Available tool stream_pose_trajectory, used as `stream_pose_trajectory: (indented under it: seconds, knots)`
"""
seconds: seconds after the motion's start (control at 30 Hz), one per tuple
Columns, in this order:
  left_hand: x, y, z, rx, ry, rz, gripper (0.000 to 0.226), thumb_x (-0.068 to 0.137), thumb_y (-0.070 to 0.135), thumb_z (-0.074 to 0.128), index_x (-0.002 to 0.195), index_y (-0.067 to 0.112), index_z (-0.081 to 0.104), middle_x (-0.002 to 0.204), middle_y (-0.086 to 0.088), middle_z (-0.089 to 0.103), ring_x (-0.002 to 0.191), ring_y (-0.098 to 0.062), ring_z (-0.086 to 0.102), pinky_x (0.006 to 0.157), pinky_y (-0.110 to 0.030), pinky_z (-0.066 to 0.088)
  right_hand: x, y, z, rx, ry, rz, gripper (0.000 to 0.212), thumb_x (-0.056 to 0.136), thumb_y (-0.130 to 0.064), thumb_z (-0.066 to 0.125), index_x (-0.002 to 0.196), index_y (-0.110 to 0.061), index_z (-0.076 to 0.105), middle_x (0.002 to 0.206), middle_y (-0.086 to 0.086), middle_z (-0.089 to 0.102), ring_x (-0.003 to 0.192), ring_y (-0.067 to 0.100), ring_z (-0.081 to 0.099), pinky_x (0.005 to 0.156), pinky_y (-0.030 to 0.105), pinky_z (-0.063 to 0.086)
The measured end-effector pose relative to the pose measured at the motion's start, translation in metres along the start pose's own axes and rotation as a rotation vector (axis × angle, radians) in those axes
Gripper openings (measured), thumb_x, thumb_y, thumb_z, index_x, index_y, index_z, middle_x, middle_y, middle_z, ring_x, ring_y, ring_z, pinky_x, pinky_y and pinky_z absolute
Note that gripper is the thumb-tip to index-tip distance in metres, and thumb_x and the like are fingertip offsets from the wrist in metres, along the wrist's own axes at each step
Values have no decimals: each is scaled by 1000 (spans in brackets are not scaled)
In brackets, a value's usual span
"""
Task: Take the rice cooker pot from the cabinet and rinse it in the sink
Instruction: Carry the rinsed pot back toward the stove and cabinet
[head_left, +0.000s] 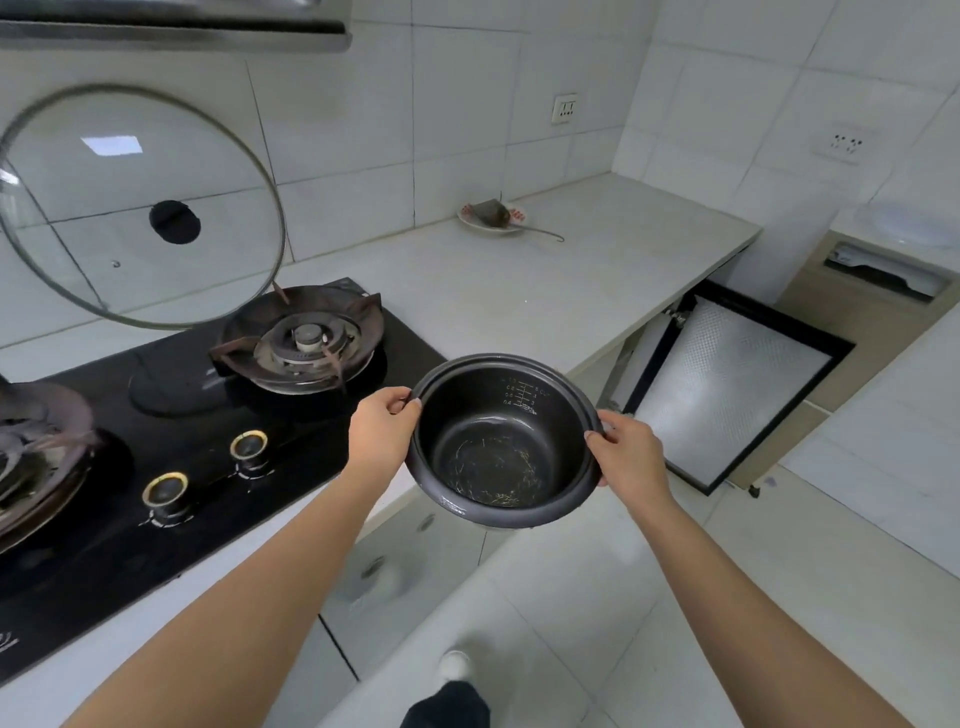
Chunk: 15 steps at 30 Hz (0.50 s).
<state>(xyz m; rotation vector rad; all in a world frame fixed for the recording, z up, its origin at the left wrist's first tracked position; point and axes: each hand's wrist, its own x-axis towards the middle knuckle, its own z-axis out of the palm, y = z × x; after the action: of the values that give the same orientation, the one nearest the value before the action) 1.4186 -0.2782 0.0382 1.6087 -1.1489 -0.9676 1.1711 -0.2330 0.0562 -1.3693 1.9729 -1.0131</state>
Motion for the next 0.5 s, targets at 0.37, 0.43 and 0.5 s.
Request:
stream_pose_trajectory:
  seconds: [0.37, 0.43, 0.5]
  knots:
    - [156, 40, 86, -9, 56, -18, 27, 85, 17, 59, 110, 9, 65, 96, -5, 70, 91, -19, 62, 79, -26, 45, 176, -11, 13, -5, -16, 18, 26, 90, -11, 52, 113, -14, 64, 76, 3, 67, 73, 24, 66, 72, 46, 58]
    - [173, 47, 95, 0, 59, -27, 28, 85, 16, 59, 111, 7, 64, 101, -9, 69, 94, -22, 62, 87, -32, 47, 202, -14, 15, 1, -17, 11, 23, 89, -10, 53, 108, -15, 65, 82, 11, 70, 77, 29, 67, 74, 49, 57]
    - [190, 51, 100, 18, 58, -35, 28, 86, 17, 58, 112, 7, 63, 104, -11, 69, 96, -24, 63, 90, -37, 50, 228, -17, 19, 22, -34, 5, 20, 88, -9, 53, 102, -16, 66, 82, 13, 71, 78, 32, 67, 71, 50, 57]
